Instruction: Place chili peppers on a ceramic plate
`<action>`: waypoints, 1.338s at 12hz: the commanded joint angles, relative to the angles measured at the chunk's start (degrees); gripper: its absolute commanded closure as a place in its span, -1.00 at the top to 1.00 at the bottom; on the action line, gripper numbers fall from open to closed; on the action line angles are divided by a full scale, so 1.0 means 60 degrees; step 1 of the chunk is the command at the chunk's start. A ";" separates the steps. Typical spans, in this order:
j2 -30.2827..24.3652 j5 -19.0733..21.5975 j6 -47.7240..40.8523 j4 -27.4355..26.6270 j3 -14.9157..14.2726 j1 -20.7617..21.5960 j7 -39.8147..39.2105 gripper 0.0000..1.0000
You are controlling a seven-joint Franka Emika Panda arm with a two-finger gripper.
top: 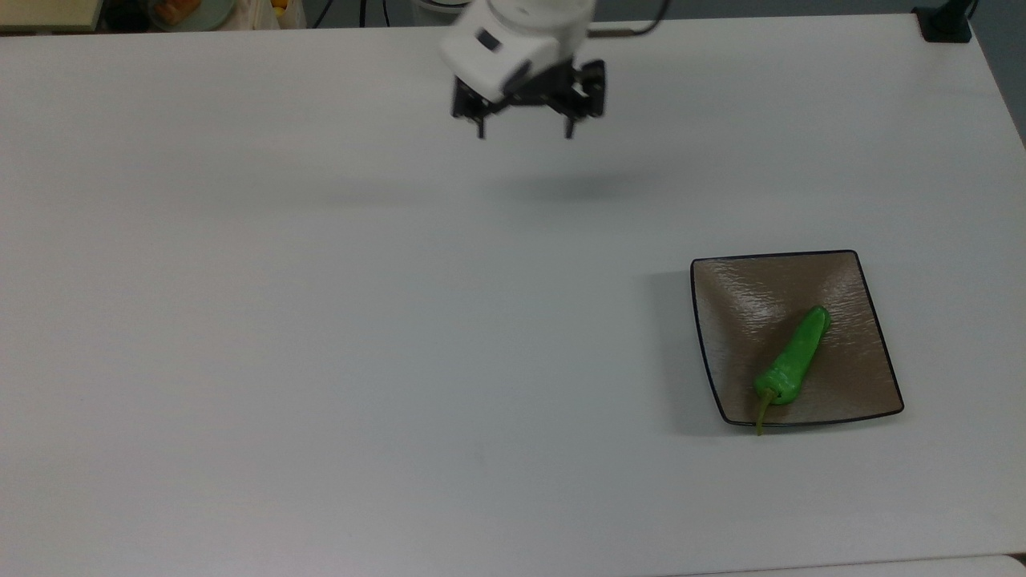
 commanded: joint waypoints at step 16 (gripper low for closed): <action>-0.2169 0.1003 0.0254 -0.1740 -0.1644 -0.0476 -0.2045 1.00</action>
